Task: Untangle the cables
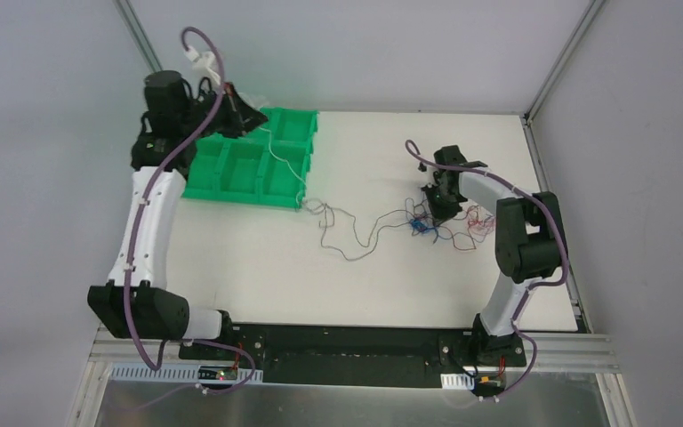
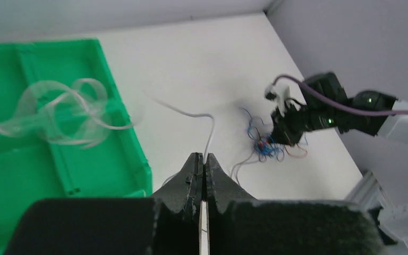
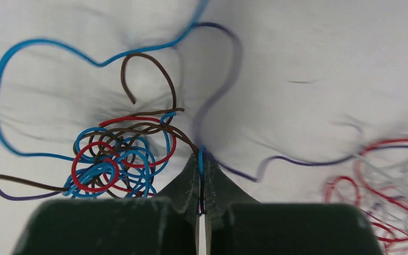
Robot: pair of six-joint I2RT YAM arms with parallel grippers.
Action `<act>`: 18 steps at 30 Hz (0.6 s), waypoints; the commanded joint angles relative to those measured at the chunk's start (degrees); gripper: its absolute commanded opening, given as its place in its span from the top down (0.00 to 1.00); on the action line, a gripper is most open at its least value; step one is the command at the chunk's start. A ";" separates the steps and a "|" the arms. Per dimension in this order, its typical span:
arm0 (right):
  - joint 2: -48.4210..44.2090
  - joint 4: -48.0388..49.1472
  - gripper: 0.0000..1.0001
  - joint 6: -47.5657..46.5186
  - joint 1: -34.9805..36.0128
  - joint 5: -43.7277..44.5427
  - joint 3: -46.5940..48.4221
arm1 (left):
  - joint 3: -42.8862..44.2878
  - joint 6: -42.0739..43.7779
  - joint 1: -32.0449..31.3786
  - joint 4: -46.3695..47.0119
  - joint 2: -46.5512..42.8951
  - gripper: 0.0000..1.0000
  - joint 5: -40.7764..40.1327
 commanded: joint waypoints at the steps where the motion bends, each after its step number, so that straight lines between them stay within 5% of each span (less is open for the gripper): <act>1: 0.08 -1.73 1.00 -5.66 -5.79 7.34 -2.46 | 8.72 1.14 6.89 -6.43 -4.02 1.00 5.69; 12: -0.17 1.28 1.00 -11.16 -10.62 11.52 -5.01 | 29.50 -2.78 18.87 -7.39 -1.12 1.00 6.70; 18: -1.21 -1.20 1.00 -11.13 -11.80 8.86 -3.97 | 30.32 -5.45 20.56 -7.84 -1.45 1.00 13.35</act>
